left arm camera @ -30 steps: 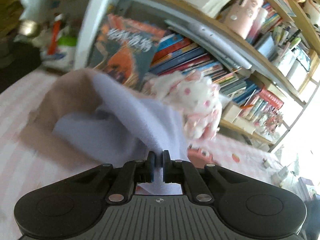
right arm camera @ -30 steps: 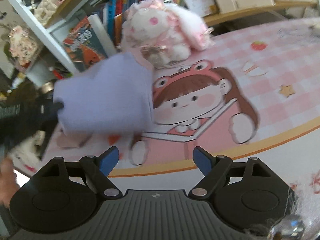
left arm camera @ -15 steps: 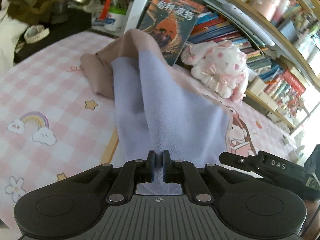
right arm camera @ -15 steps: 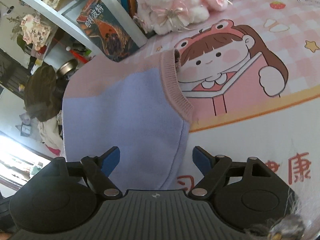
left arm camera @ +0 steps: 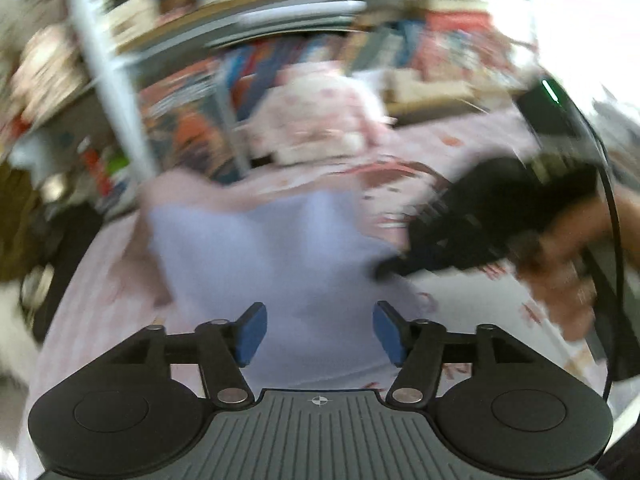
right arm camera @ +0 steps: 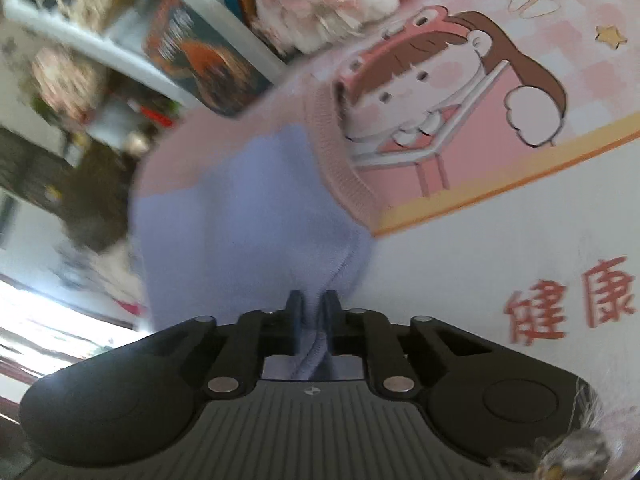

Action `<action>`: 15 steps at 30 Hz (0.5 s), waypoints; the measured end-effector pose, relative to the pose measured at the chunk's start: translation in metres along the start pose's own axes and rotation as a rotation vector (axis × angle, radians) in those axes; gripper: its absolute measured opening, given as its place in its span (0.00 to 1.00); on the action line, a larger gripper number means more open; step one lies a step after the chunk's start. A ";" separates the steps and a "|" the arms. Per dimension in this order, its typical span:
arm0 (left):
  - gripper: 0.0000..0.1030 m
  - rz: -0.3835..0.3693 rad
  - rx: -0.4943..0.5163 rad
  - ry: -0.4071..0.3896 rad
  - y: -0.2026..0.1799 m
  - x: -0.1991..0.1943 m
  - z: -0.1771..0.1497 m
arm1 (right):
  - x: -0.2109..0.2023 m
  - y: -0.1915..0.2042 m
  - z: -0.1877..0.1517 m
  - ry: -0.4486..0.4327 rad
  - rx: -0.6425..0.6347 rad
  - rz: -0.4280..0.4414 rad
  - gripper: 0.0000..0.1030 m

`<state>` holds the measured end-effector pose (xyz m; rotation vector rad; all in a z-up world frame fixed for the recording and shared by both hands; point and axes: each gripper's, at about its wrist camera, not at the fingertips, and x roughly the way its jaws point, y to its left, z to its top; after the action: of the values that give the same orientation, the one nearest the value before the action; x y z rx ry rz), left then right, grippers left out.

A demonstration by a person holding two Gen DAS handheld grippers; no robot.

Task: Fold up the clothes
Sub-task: 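Lift the sweater by its shoulders with both grippers, holding it up to unfold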

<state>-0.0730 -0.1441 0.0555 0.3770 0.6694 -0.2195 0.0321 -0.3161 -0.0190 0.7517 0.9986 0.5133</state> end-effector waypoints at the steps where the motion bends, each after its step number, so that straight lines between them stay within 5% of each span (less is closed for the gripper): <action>1: 0.69 -0.004 0.037 -0.003 -0.010 0.003 0.002 | -0.004 0.002 0.002 -0.009 0.013 0.054 0.09; 5: 0.70 0.034 0.149 -0.007 -0.038 0.018 0.012 | -0.013 0.020 0.006 -0.001 -0.030 0.173 0.09; 10: 0.68 0.195 0.168 0.040 -0.038 0.041 0.016 | -0.013 0.035 0.005 0.026 -0.068 0.216 0.09; 11: 0.61 0.206 0.150 0.048 -0.033 0.043 0.016 | -0.013 0.036 0.005 0.029 -0.075 0.216 0.09; 12: 0.36 0.209 0.130 0.053 -0.027 0.044 0.015 | -0.013 0.037 0.004 0.032 -0.083 0.213 0.09; 13: 0.22 0.205 0.113 0.060 -0.020 0.045 0.015 | -0.013 0.037 0.004 0.041 -0.092 0.208 0.10; 15: 0.12 0.220 0.073 0.074 -0.005 0.042 0.014 | -0.011 0.038 0.004 0.061 -0.102 0.185 0.13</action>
<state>-0.0343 -0.1576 0.0374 0.5277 0.6877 -0.0206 0.0287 -0.3006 0.0170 0.7437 0.9567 0.7457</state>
